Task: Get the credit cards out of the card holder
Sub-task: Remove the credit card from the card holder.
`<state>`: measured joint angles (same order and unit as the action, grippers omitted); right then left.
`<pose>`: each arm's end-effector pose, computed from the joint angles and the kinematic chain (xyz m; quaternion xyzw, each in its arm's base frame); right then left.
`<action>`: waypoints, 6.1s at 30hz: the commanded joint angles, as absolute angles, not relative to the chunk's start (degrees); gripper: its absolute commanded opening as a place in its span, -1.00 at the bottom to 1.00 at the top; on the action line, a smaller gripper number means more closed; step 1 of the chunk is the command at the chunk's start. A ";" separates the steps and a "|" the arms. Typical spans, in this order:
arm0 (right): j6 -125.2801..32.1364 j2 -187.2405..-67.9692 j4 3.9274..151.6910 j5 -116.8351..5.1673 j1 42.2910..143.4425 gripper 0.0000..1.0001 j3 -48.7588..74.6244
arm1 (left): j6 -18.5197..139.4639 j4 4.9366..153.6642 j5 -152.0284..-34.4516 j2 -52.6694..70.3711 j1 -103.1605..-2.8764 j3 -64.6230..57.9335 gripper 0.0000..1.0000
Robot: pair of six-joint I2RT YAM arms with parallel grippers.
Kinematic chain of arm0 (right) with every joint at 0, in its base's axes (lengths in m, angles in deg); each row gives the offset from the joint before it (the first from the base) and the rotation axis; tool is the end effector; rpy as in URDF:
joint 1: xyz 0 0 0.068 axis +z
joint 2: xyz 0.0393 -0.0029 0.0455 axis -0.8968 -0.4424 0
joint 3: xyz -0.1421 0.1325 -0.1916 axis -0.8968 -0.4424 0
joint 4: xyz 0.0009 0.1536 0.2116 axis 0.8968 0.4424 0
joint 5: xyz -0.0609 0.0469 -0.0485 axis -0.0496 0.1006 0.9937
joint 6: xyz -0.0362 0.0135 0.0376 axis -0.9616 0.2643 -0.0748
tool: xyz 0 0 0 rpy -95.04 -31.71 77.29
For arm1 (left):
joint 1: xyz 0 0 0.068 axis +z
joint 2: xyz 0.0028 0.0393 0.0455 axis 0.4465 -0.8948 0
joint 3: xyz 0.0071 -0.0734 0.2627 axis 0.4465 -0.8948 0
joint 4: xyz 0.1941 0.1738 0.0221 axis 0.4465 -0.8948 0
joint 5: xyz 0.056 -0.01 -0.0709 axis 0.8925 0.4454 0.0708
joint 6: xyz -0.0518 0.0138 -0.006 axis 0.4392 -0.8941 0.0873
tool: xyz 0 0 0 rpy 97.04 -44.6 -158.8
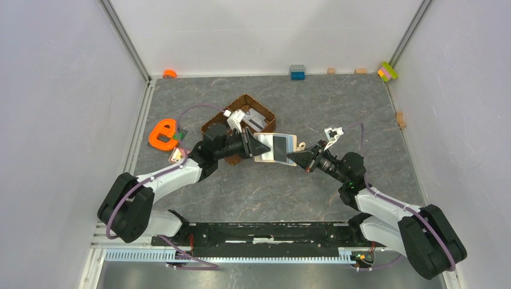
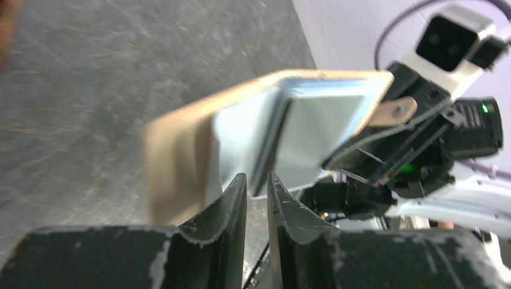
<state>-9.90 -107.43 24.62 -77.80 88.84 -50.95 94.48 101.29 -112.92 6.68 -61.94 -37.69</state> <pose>0.1754 0.1016 0.2044 -0.0777 0.6840 0.5412 0.4829 0.2278 -0.1826 0.2324 0.0767 0.7832 -0.5271 0.3209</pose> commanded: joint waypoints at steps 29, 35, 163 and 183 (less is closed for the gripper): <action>-13.96 -102.90 30.70 -72.15 88.43 -1.00 -49.79 | 91.93 81.44 -87.80 17.32 -58.67 -36.36 -0.63; -13.96 -103.56 30.73 -72.52 88.44 -1.00 -49.50 | 90.59 99.33 -97.49 22.41 -63.11 -41.94 -0.67; 11.31 -114.66 -3.44 -91.26 82.28 -0.81 -52.39 | 110.68 136.08 -125.96 2.35 -57.46 -43.24 -0.95; 12.54 -117.91 -6.08 -92.27 83.94 -1.00 -51.51 | 105.32 130.20 -126.13 3.94 -60.56 -40.80 -0.36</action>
<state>12.37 -117.15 -0.52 -91.50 82.50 -52.46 108.77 131.68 -126.54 2.09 -60.39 -42.91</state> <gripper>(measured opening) 0.115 0.309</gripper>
